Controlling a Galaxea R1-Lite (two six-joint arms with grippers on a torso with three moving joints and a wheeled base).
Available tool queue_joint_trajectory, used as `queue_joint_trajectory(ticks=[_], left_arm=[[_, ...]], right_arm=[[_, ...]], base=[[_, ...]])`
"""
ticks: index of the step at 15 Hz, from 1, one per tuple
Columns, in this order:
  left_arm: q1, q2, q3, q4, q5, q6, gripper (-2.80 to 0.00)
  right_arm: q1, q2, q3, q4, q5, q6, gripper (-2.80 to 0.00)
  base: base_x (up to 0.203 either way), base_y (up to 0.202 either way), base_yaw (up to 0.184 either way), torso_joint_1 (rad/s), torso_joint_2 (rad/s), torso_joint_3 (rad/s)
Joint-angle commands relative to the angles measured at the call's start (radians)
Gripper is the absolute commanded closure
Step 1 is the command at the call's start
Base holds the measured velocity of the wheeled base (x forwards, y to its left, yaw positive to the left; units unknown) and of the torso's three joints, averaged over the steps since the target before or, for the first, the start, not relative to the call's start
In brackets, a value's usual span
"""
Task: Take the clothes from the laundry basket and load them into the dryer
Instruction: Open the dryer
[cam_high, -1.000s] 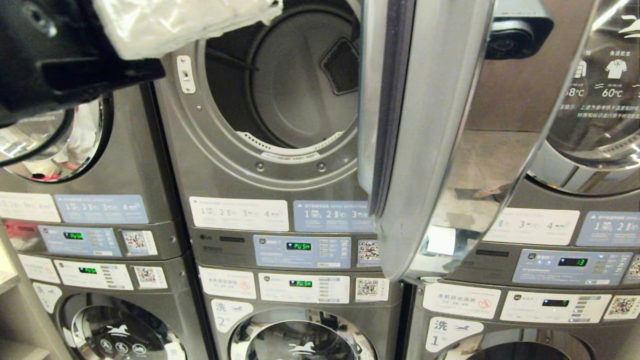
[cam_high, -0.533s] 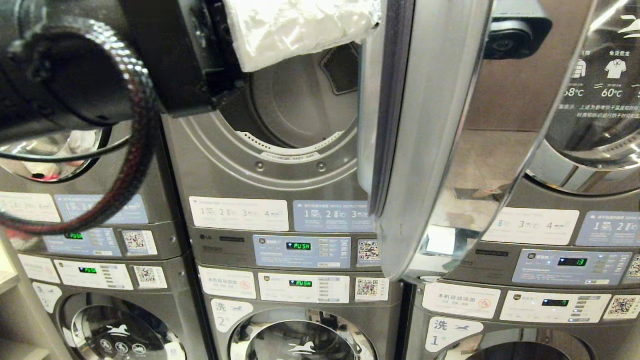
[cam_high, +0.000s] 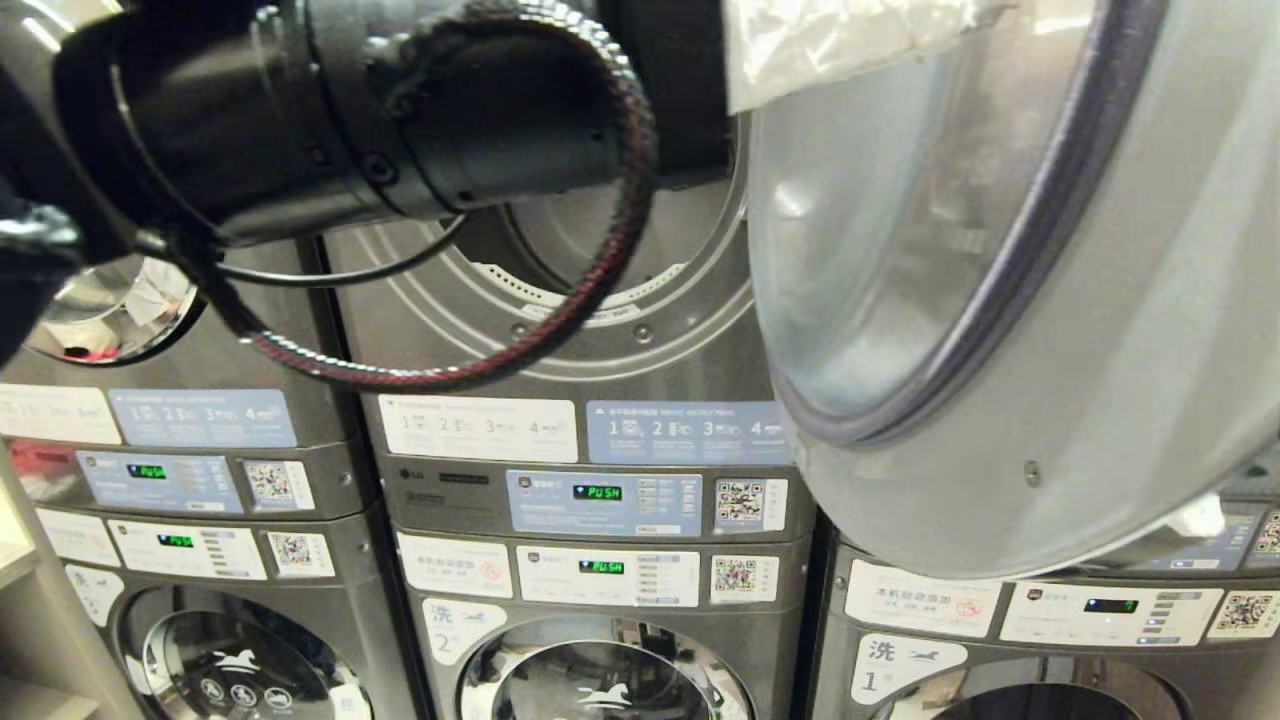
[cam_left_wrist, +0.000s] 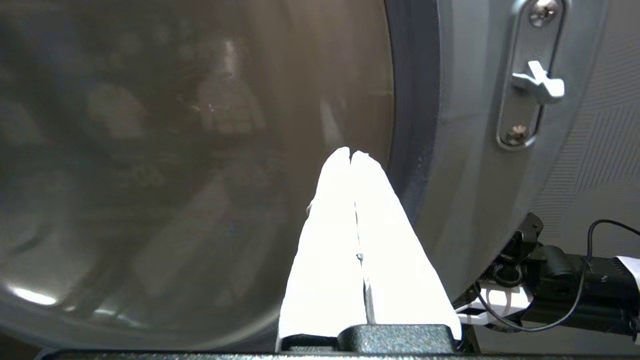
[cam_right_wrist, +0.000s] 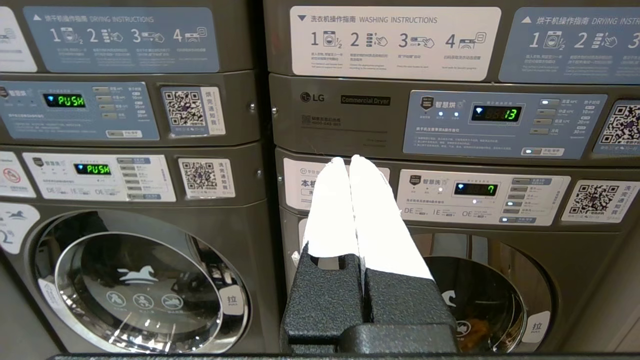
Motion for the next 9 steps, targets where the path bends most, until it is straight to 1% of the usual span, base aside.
queue_joint_trajectory(ticks=[1,4,5,6,7,8,9], left_arm=[[-0.039,0.079,-0.053,-0.002,0.008,-0.001,0.00],[-0.117,0.195,-0.194,-0.002,0.055,-0.001,0.00],[-0.138,0.233,-0.238,-0.002,0.077,-0.001,0.00],[-0.152,0.259,-0.270,-0.003,0.118,0.000,0.00],[-0.154,0.263,-0.275,-0.004,0.174,0.004,0.00],[-0.142,0.257,-0.268,-0.012,0.256,0.011,0.00],[-0.107,0.248,-0.256,-0.023,0.354,0.024,0.00]], right_arm=[[0.000,-0.002,0.000,0.000,0.000,0.000,0.00],[0.000,-0.002,0.000,0.000,0.000,0.000,0.00],[0.000,-0.002,0.000,0.000,0.000,0.000,0.00],[0.000,-0.002,0.000,0.000,0.000,0.000,0.00],[0.000,-0.002,0.000,0.000,0.000,-0.001,0.00],[0.000,-0.002,-0.002,0.002,0.000,-0.006,0.00],[0.000,-0.002,-0.002,-0.003,0.008,-0.016,0.00]], base=[[0.000,0.000,0.000,0.000,0.00,0.000],[0.000,0.000,0.000,0.000,0.00,0.000],[0.000,0.000,0.000,0.000,0.00,0.000],[0.000,0.000,0.000,0.000,0.00,0.000],[0.000,0.000,0.000,0.000,0.00,0.000],[0.000,0.000,0.000,0.000,0.00,0.000],[0.000,0.000,0.000,0.000,0.00,0.000]])
